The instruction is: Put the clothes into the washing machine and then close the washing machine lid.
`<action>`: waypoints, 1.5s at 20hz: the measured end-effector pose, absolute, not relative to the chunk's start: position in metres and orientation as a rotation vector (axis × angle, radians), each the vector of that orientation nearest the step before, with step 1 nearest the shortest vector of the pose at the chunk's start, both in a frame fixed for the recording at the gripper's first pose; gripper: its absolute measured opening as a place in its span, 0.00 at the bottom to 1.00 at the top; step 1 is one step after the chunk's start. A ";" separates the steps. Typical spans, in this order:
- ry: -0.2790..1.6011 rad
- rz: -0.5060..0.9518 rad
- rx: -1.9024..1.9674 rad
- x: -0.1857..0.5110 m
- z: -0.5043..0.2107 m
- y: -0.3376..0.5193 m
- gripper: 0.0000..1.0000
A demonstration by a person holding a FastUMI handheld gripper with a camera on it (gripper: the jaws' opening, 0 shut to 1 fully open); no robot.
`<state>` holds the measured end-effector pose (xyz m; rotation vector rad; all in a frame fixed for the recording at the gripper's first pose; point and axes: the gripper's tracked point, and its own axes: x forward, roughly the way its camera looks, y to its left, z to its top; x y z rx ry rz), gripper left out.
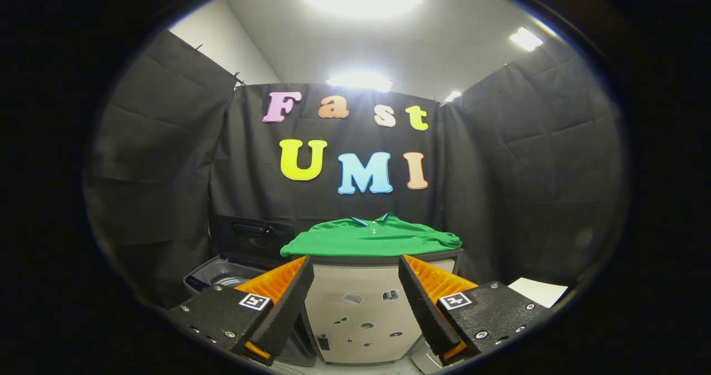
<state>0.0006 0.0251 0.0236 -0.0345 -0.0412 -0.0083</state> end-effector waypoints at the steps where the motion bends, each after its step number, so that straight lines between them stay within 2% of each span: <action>1: -0.045 -0.010 -0.033 0.002 0.028 0.025 0.95; 14: -0.056 -0.042 -0.048 0.084 0.093 0.007 0.95; 22: -0.029 -0.034 -0.049 0.148 0.107 -0.011 0.95; 30: 0.089 0.018 -0.040 0.213 0.090 -0.016 0.95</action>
